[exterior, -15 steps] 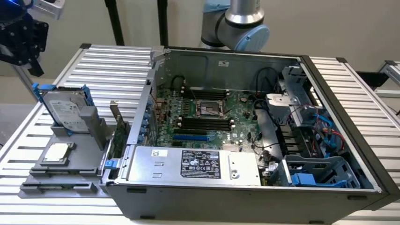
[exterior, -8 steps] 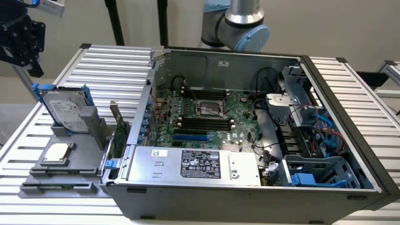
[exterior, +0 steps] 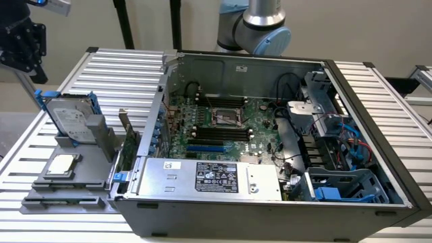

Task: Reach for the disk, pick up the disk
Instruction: 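Pick up the disk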

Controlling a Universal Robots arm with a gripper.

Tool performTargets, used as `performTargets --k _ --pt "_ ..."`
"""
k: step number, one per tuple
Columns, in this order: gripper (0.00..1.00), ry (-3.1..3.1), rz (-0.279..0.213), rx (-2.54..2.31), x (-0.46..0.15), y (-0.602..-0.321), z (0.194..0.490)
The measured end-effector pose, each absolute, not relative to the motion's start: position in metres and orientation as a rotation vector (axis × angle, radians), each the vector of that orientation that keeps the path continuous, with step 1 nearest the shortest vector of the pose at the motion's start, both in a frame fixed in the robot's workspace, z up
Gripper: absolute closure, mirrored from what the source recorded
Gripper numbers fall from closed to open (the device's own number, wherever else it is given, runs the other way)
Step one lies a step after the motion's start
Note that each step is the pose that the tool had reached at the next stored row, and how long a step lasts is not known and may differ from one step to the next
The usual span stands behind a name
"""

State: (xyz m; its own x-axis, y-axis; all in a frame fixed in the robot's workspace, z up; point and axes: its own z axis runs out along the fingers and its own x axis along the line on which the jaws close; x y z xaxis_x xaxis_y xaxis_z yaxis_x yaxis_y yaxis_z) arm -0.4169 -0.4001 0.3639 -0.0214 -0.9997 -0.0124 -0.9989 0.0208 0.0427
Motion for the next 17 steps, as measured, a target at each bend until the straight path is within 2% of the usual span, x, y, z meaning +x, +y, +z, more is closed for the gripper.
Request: performTargets --k 11,12,13,14,15,17 --pt "0.89 -2.180 -0.059 2.249 -0.4131 -0.4001 0.3637" --pt "0.82 -2.180 -0.059 2.249 -0.4130 -0.4001 0.3636" --pt "0.82 -2.180 -0.059 2.250 -0.4130 -0.4001 0.3636" --pt "0.76 -2.180 -0.059 2.250 -0.4129 -0.4001 0.3635" --pt "0.76 -2.180 -0.059 2.250 -0.4129 -0.4001 0.3632" --pt "0.64 -2.180 -0.059 2.250 -0.4129 -0.4001 0.3613"
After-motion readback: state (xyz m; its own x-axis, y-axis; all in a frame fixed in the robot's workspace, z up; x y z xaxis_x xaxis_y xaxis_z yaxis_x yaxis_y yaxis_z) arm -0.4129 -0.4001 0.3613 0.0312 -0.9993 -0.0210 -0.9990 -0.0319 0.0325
